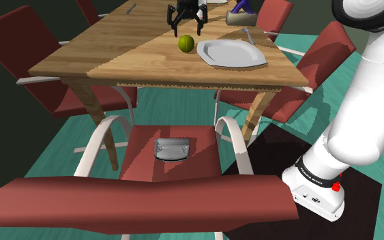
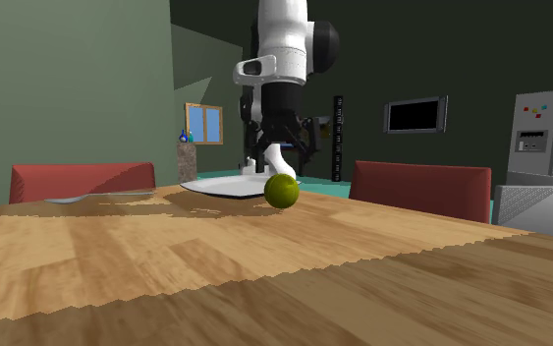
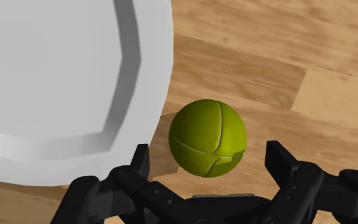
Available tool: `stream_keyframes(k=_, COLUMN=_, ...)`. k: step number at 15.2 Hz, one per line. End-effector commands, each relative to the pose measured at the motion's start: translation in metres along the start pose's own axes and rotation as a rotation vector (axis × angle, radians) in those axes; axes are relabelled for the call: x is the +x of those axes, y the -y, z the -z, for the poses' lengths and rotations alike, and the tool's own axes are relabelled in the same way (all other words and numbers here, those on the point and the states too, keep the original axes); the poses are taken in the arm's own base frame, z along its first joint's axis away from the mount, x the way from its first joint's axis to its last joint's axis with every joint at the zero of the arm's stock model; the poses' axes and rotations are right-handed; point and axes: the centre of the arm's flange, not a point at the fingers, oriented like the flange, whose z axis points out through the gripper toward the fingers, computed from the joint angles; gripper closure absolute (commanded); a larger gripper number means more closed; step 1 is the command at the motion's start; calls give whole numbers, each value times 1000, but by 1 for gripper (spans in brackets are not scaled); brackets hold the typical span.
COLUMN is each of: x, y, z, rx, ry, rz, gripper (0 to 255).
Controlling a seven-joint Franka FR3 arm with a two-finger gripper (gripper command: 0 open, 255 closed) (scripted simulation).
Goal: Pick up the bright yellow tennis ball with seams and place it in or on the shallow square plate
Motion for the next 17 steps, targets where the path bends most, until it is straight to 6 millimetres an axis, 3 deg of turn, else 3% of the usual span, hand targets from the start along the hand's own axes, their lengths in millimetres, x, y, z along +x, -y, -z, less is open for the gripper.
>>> stream_keyframes(k=1, x=1, y=1, z=-11, rx=0, ry=0, rz=-1, gripper=0)
stream_keyframes(k=4, x=1, y=1, z=-24, rx=0, ry=0, rz=-1, gripper=0)
stream_keyframes(k=11, x=1, y=1, z=-24, rx=0, ry=0, rz=-1, gripper=0)
stream_keyframes(k=12, x=1, y=1, z=-24, rx=0, ry=0, rz=-1, gripper=255)
stream_keyframes(k=17, x=1, y=1, z=-24, rx=0, ry=0, rz=-1, gripper=255)
